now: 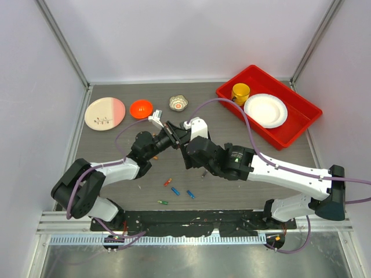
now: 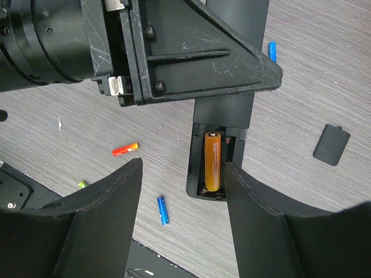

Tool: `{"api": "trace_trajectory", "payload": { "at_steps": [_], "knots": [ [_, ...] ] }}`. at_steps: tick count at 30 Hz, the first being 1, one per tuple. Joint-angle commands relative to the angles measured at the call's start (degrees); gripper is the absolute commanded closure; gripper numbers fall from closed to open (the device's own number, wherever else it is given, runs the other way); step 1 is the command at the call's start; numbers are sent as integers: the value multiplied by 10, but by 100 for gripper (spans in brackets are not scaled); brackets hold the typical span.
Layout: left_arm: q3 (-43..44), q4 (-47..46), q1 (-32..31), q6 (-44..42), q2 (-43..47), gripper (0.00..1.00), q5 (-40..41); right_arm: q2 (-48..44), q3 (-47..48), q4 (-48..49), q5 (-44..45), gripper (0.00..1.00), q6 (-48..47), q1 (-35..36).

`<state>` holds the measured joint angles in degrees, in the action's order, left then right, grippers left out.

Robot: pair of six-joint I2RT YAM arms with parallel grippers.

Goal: Load the batteries into the remote control

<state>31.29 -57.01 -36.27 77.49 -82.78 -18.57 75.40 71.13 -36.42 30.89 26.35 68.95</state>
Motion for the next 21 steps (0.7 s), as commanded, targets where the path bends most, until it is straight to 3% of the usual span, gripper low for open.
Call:
{"api": "trace_trajectory", "payload": {
  "at_steps": [1, 10, 21],
  "knots": [
    [5, -14, -1, -14, 6, 100, 3, -9, 14, 22, 23, 37, 9, 5],
    [6, -14, -1, -11, 13, 100, 5, 0, 9, 15, 14, 45, 15, 5],
    [6, -13, -1, -12, 19, 100, 5, 6, 7, 3, 28, 46, 22, 5]
  ]
}}
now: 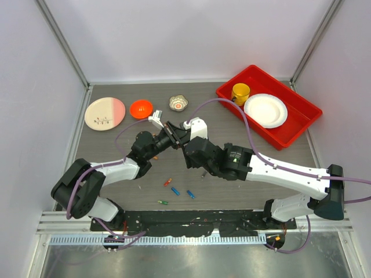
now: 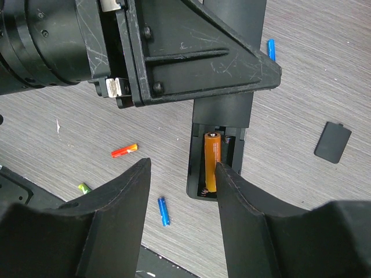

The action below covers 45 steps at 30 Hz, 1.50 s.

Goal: Load the batteries into the remote control

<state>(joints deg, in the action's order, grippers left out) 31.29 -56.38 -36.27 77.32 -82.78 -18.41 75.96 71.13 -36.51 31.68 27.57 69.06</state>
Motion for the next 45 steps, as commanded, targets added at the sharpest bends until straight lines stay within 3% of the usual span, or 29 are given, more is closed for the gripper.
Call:
{"api": "trace_trajectory", "payload": {
  "at_steps": [1, 11, 21, 45],
  "knots": [
    [6, -20, -1, -10, 19, 100, 3, 1, 7, 4, 19, 45, 10, 5],
    [2, -33, -1, -4, 12, 100, 1, -10, 6, 8, 29, 41, 11, 4],
    [5, -29, -1, -2, 24, 100, 3, 4, -6, 8, 12, 48, 20, 5],
    [4, -20, -1, -6, 41, 100, 5, 18, -4, -1, 18, 51, 27, 4]
  ]
}}
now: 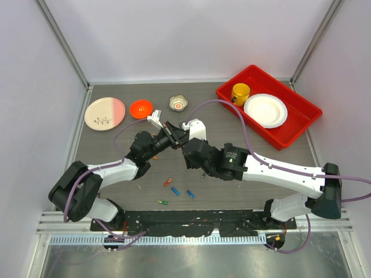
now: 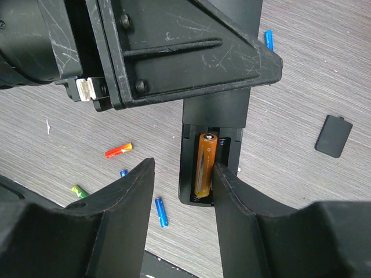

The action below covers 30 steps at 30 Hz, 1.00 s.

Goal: Load the batteries into the remote control

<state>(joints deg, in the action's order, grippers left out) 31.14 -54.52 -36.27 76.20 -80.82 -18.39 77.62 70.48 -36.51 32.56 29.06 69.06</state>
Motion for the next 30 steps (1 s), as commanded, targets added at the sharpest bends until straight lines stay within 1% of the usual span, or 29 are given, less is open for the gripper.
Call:
{"api": "trace_trajectory", "payload": {
  "at_steps": [1, 4, 5, 7, 10, 12, 18, 19, 25, 27, 30],
  "knots": [
    [5, -38, -1, 5, 21, 100, 5, 2, 3, -1, 10, 51, 13, 4],
    [4, -38, -1, 5, 18, 100, 5, -4, 3, 0, 16, 52, 14, 4],
    [4, -39, -1, 5, 17, 100, 5, -5, 2, 2, 18, 54, 14, 4],
    [4, -40, -1, 5, 15, 100, 6, -6, 3, 3, 20, 56, 13, 4],
    [4, -43, -1, 7, 12, 100, 6, -1, 5, 1, 18, 61, 13, 5],
    [4, -45, -1, 7, 12, 100, 6, 1, 7, 1, 17, 62, 14, 4],
    [2, -46, -1, 7, 11, 100, 6, 2, 7, 2, 18, 69, 14, 4],
    [2, -47, -1, 7, 11, 100, 6, 2, 7, 2, 18, 72, 13, 4],
    [0, -52, -1, 9, 10, 100, 6, 4, 7, 3, 15, 81, 14, 4],
    [0, -52, -1, 9, 10, 100, 6, 5, 7, 3, 15, 81, 14, 4],
    [-2, -52, -1, 9, 10, 100, 6, 2, 9, 0, 22, 69, 18, 4]
  ]
}}
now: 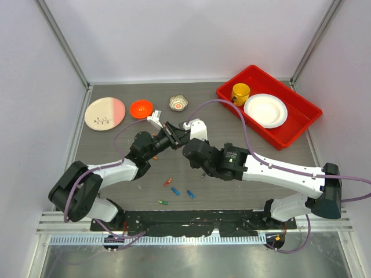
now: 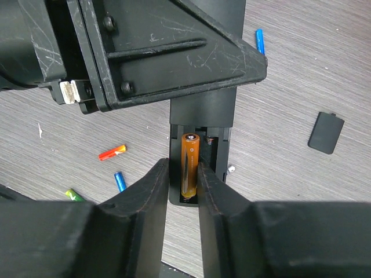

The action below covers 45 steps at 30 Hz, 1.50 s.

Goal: Load the batteries into the remote control

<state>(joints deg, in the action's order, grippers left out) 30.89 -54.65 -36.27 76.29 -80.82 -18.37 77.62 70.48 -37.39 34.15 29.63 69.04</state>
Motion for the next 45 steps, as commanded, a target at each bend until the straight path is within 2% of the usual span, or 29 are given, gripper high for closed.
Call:
{"api": "trace_trajectory", "payload": {
  "at_steps": [1, 3, 9, 15, 20, 26, 31, 37, 45],
  "knots": [
    [0, -50, -1, 8, 10, 100, 6, 2, 9, 9, 7, 63, 14, 5],
    [0, -51, -1, 8, 9, 100, 6, 1, 11, 8, 14, 58, 15, 4],
    [-1, -55, -1, 8, 7, 100, 6, 0, 19, 3, 22, 51, 14, 4],
    [-7, -70, -1, 8, 3, 100, 9, -1, 30, 1, 27, 49, 13, 4],
    [-16, -128, -1, 24, -12, 100, 16, -1, 43, -2, 27, 48, 8, 4],
    [-11, -148, -1, 36, -24, 100, 16, 9, 47, -8, 23, 65, 2, 4],
    [-15, -152, -1, 35, -20, 100, 18, 13, 48, -13, 31, 65, 1, 4],
    [-20, -185, -1, 44, -27, 100, 25, 8, 57, -21, 46, 50, 3, 4],
    [-25, -235, -1, 63, -49, 100, 29, 5, 72, -27, 54, 46, -4, 4]
  ]
}}
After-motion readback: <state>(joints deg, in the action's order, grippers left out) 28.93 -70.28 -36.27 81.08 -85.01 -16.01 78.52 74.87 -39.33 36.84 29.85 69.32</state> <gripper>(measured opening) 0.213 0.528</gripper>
